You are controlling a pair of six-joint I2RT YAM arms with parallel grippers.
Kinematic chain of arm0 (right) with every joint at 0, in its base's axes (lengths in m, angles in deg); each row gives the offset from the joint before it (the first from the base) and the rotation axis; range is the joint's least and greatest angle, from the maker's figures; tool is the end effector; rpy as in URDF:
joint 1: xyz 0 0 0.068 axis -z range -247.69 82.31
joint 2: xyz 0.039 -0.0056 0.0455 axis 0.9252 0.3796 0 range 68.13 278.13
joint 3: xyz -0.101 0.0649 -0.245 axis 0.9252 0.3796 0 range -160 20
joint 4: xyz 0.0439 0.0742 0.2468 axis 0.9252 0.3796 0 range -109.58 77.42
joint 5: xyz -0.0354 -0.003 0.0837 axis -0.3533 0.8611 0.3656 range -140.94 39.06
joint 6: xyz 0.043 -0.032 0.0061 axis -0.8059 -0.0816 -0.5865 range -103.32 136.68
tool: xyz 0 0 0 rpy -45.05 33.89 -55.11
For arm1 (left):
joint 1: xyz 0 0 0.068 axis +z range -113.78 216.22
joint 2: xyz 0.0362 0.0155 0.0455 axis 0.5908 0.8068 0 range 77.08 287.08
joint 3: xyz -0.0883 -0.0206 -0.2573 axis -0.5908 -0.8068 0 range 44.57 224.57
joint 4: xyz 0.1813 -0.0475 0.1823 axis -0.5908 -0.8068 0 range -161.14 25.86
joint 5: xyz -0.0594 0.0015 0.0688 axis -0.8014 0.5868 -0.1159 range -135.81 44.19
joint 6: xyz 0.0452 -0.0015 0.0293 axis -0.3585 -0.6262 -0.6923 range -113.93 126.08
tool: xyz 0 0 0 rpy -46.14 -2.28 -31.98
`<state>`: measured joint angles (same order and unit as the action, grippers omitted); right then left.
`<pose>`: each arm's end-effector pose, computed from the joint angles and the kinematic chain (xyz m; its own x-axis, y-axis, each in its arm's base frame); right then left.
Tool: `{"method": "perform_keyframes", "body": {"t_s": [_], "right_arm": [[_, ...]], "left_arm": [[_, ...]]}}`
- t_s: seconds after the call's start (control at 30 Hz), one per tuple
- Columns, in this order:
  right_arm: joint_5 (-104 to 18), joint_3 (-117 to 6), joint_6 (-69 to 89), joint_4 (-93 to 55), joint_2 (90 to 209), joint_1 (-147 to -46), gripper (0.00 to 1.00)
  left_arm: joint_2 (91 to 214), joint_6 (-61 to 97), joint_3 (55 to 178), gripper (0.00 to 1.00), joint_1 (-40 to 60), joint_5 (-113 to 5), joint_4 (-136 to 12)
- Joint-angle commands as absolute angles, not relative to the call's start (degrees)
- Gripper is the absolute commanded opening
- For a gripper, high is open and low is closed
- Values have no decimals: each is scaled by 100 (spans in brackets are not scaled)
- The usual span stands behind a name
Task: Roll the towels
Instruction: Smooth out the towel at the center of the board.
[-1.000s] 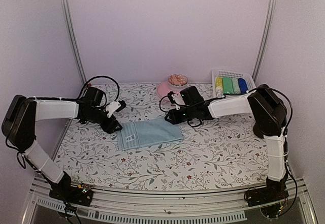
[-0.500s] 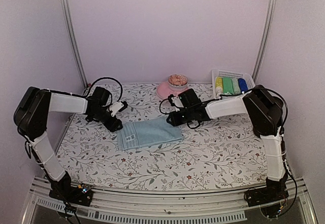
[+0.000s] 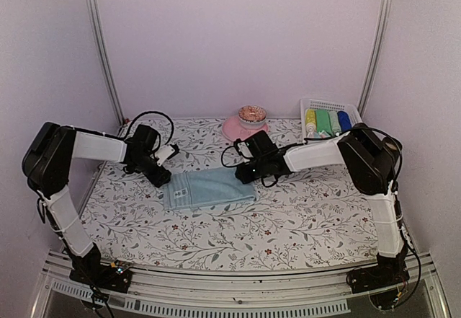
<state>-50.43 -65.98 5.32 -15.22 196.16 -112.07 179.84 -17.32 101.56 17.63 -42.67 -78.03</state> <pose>0.3431 0.3362 0.1225 -0.6461 -0.3567 -0.6748 -0.5881 0.7962 0.1422 0.3301 -0.1089 0.1428 -0.6348 0.6318 -0.4448 0.5929 0.7675 0.2440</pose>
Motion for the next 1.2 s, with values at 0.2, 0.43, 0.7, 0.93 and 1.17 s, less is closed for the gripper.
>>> {"method": "perform_keyframes", "body": {"t_s": [0.2,0.43,0.7,0.93,1.17], "right_arm": [[-5396,-6699,720,-1263,19723,-11386,27],[-5402,-6702,662,-1263,19757,-11391,27],[-5358,-6694,619,-1271,19794,-11397,27],[-5419,-6684,627,-1258,19767,-11395,27],[-5420,-6676,625,-1265,19755,-11404,27]], "left_arm": [[16861,-2040,10030,91,1749,-4384,-8128],[16587,-2121,9797,97,1105,-4601,-8338],[16866,-2258,9467,97,644,-4224,-8268],[16914,-2354,9207,97,589,-3984,-8391],[17168,-2365,9071,96,589,-3671,-8371]]}}
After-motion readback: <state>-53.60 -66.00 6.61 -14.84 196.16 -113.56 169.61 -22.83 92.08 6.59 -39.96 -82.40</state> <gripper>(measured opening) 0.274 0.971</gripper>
